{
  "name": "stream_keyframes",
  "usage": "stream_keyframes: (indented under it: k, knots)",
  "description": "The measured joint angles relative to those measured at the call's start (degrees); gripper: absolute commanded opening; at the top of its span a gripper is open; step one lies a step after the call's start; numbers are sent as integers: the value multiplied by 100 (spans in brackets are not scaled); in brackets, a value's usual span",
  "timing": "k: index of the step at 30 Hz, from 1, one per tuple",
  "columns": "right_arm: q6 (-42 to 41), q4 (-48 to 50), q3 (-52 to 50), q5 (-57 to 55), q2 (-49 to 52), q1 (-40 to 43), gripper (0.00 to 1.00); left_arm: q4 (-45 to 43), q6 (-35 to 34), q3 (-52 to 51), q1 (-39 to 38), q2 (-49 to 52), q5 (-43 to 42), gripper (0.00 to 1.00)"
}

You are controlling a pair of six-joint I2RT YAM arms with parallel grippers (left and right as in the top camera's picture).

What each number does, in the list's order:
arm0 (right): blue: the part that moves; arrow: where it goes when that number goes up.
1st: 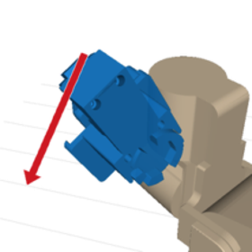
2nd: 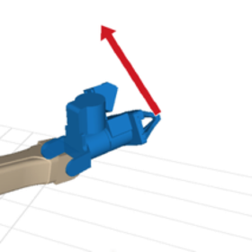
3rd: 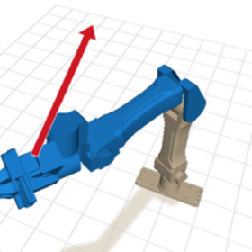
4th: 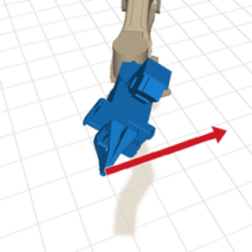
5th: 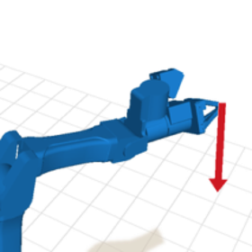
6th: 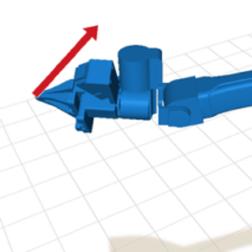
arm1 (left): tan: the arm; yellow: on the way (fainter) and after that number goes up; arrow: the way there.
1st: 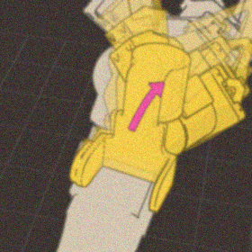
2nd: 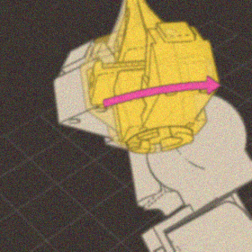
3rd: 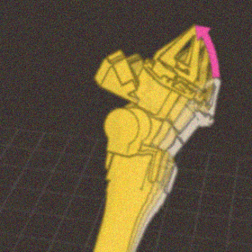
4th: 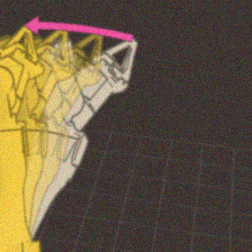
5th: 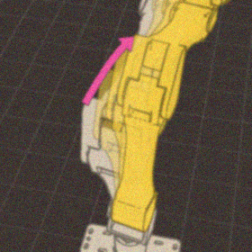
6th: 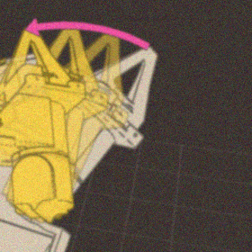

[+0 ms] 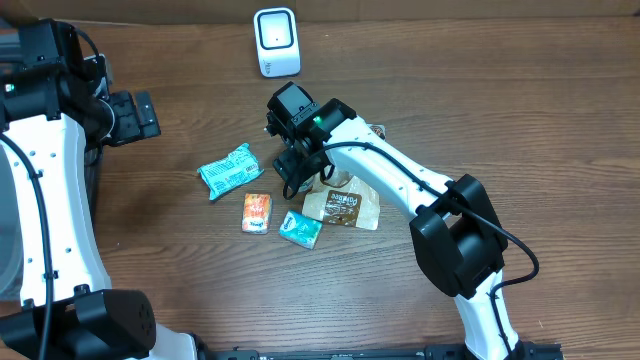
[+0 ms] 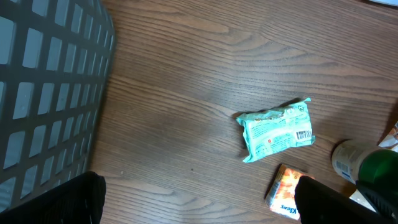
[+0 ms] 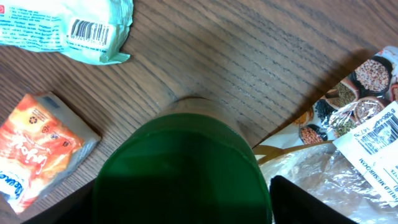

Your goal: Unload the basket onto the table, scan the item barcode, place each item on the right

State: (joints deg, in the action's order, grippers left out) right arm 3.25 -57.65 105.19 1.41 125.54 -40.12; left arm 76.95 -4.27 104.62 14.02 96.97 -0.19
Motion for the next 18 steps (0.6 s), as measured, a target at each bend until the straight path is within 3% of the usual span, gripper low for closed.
stream_keyframes:
  k: [12,18]
  knots:
    - [0,17,-20,0,-4,-2,45,0,0,0,0,-2,0,99]
    - [-4,-166,24,306,-20,24,41,0,0,0,0,0,0,100]
